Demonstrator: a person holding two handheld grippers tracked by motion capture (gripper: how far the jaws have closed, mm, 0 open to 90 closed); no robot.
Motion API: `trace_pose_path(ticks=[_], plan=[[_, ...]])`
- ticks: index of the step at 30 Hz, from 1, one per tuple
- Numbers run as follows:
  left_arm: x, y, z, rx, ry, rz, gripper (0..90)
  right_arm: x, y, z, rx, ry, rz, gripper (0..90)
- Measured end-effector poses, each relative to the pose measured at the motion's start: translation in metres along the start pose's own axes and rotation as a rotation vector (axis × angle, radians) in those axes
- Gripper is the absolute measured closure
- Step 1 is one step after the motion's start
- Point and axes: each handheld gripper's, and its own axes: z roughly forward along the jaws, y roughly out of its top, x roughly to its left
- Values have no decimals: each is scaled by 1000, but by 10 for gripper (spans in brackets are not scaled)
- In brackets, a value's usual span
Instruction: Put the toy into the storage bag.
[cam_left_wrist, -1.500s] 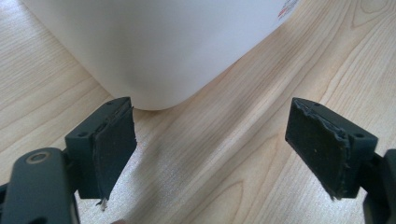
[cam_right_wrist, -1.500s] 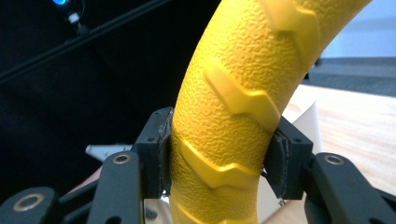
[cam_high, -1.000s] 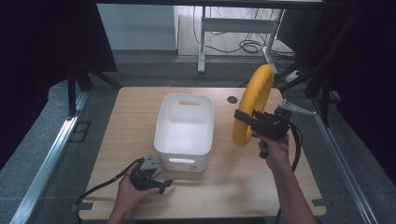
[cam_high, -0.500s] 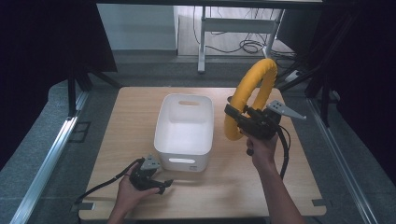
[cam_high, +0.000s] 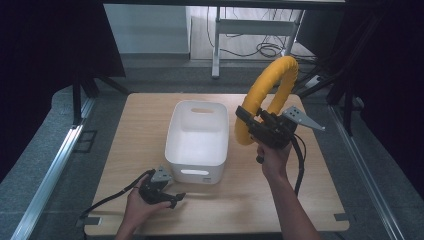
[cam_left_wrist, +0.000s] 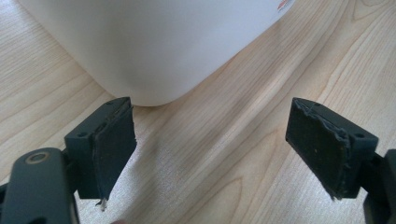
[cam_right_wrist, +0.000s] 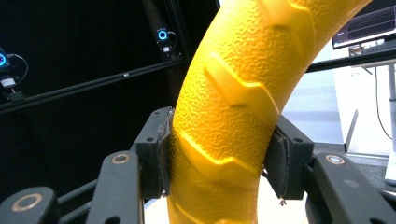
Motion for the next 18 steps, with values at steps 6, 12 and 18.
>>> trace_pose_path(ticks=[6,12,18], plan=[[0,0,0,-3,0,0,162,4,4,3,-24,19,11,481],[0,0,0,0,0,3,162,13,10,4,-48,29,-3,480],[0,0,0,0,0,3,162,21,18,7,-67,55,-9,480]])
